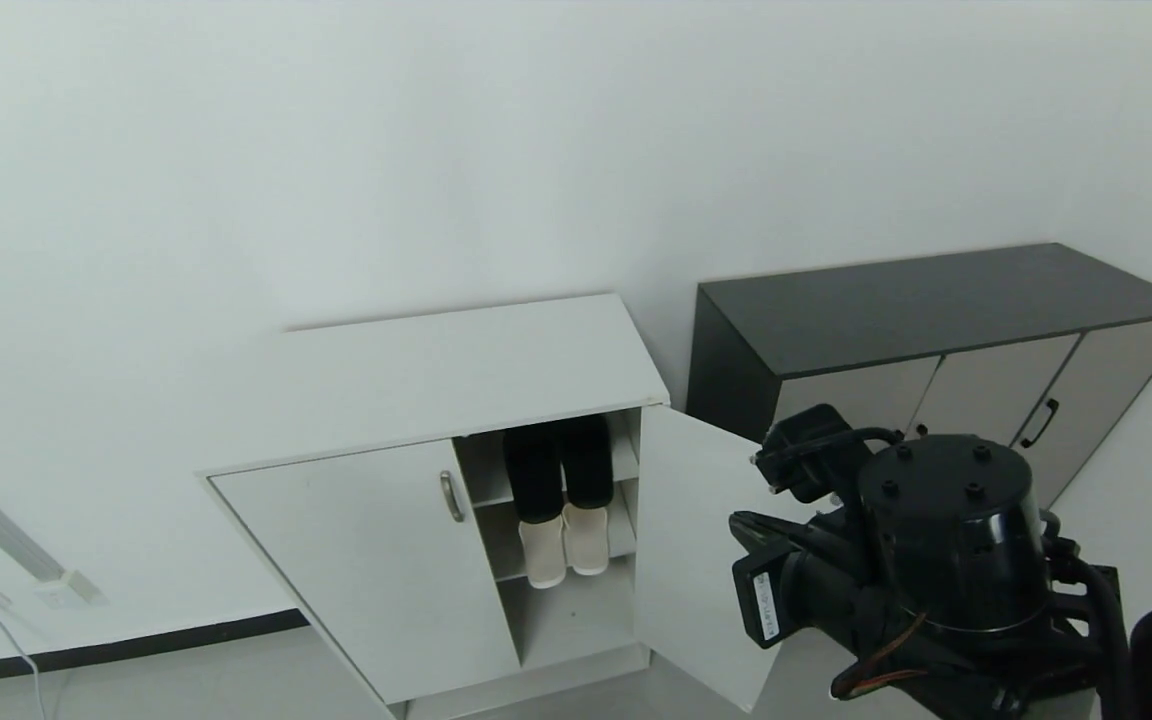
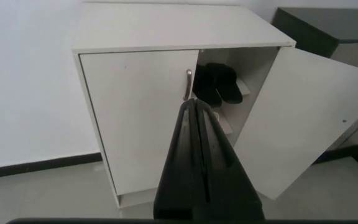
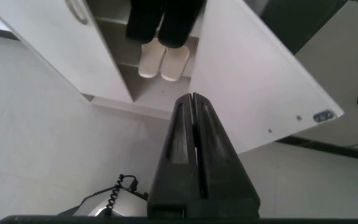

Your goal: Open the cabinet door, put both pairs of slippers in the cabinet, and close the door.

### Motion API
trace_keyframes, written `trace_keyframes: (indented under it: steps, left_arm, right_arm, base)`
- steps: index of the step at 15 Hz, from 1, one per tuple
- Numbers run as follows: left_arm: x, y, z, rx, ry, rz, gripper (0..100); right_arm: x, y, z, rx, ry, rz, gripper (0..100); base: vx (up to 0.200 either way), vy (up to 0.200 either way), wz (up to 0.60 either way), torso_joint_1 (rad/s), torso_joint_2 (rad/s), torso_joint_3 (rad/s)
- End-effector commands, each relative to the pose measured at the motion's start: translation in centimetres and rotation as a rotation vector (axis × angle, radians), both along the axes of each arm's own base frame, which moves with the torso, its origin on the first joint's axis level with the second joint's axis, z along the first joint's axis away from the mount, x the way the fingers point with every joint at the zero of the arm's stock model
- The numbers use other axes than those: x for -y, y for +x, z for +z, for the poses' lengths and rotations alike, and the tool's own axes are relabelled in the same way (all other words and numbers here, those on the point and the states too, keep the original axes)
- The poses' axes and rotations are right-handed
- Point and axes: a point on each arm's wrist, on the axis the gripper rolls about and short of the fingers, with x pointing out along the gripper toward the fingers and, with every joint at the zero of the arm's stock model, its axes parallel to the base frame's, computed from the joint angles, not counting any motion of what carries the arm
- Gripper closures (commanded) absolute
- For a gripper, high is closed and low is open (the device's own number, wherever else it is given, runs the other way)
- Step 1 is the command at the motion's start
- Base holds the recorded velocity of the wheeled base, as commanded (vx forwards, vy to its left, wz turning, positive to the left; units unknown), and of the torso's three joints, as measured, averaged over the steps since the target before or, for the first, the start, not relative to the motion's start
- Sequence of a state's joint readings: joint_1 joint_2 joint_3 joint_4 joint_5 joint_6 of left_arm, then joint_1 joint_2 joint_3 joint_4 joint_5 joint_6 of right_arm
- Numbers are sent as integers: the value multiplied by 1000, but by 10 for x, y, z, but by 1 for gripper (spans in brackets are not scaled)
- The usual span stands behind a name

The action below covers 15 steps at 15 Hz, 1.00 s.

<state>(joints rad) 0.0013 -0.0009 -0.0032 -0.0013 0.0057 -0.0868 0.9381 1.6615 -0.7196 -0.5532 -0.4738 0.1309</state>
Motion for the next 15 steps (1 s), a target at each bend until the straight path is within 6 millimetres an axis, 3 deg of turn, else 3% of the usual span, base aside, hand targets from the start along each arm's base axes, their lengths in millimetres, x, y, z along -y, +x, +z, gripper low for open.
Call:
trace_keyframes:
  steps: [1, 6, 10, 15]
  left_arm:
    - [0, 0, 0, -1, -1, 1, 100]
    - [0, 0, 0, -2, -1, 1, 100]
    - [0, 0, 0, -1, -1, 1, 100]
    - [0, 0, 0, -1, -1, 2, 100]
  right_arm:
    - [0, 2, 0, -1, 0, -6, 100]
    - [10, 20, 6, 14, 17, -75, 100]
    - [27, 90, 8, 24, 57, -248, 100]
    - [41, 150, -13, 0, 37, -364, 100]
  base:
    - [-200, 0, 0, -12, -12, 7]
    - [0, 0, 0, 0, 0, 0]
    - [0, 0, 0, 0, 0, 0]
    - [0, 0, 0, 0, 0, 0]
